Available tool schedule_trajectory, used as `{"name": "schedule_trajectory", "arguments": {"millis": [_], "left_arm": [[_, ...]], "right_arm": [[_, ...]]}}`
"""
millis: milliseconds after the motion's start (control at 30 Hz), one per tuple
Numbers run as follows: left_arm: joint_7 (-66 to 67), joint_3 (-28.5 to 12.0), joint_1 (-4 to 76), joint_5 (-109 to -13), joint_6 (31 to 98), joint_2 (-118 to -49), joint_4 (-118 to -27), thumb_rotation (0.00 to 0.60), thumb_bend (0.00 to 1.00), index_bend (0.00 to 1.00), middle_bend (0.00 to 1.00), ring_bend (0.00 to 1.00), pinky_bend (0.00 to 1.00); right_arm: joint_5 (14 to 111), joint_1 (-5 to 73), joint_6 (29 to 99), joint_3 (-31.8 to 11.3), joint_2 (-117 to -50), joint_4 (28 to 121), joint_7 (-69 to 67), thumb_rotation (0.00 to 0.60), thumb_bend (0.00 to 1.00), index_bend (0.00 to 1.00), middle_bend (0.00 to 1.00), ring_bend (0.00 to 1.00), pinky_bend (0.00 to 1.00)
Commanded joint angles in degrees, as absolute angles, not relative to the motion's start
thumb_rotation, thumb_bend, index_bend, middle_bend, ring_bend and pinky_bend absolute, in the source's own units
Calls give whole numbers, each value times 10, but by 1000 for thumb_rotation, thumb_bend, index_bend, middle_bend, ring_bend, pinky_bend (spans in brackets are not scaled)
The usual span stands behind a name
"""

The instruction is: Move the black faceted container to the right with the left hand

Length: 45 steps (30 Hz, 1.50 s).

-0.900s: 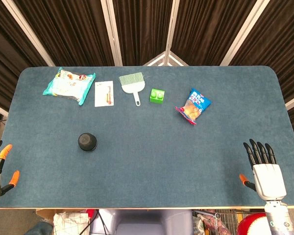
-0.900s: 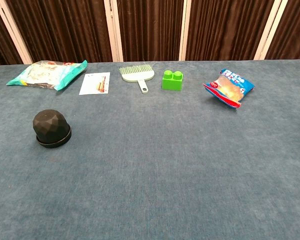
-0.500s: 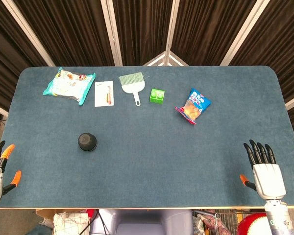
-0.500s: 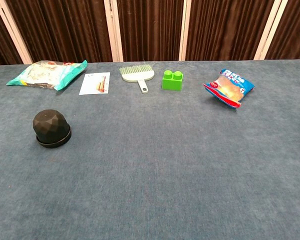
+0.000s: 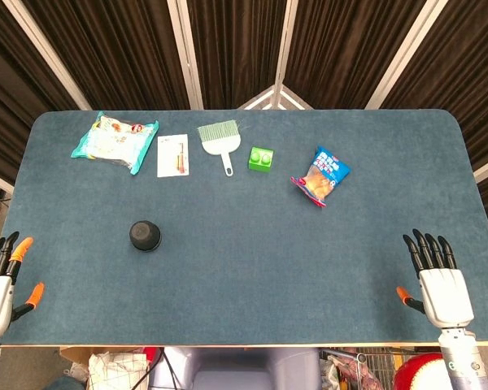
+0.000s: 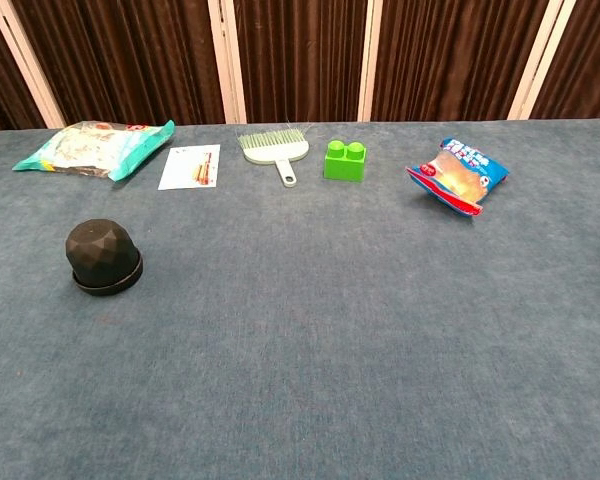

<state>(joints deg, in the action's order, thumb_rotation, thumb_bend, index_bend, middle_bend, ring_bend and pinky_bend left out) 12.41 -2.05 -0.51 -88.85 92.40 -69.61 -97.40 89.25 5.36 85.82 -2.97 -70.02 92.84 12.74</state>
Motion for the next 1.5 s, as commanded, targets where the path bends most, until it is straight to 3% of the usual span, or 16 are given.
{"name": "schedule_trajectory", "arguments": {"millis": [33,167,333,467,967,1500], "left_arm": [[124,-20,3,-885,906,-702,-973,600,339,101,0,0,0],[98,-30,34,-853,843,-716,-968,600,292,79,0,0,0],[8,-56,96,-788,715,-752,-939,600,258,41,1,0,0],[-60,-68,127,-778,667,-790,-897,600,248,39,27,0,0],[-180,-101,182,-756,624,-930,-735,600,236,39,46,0,0],[-185,-110,221,-740,596,-993,-656,600,237,42,117,0,0]], "right_arm": [[894,52,862,-29,-698,934,113,600,209,0,0,14,0],[893,49,865,-29,-694,934,105,600,209,0,0,14,0],[890,51,858,-27,-694,934,107,600,209,0,0,14,0],[887,54,850,-28,-697,933,109,600,209,0,0,14,0],[882,58,840,-27,-700,931,107,600,209,0,0,14,0],[874,63,827,-26,-711,922,113,600,209,0,0,14,0]]}}
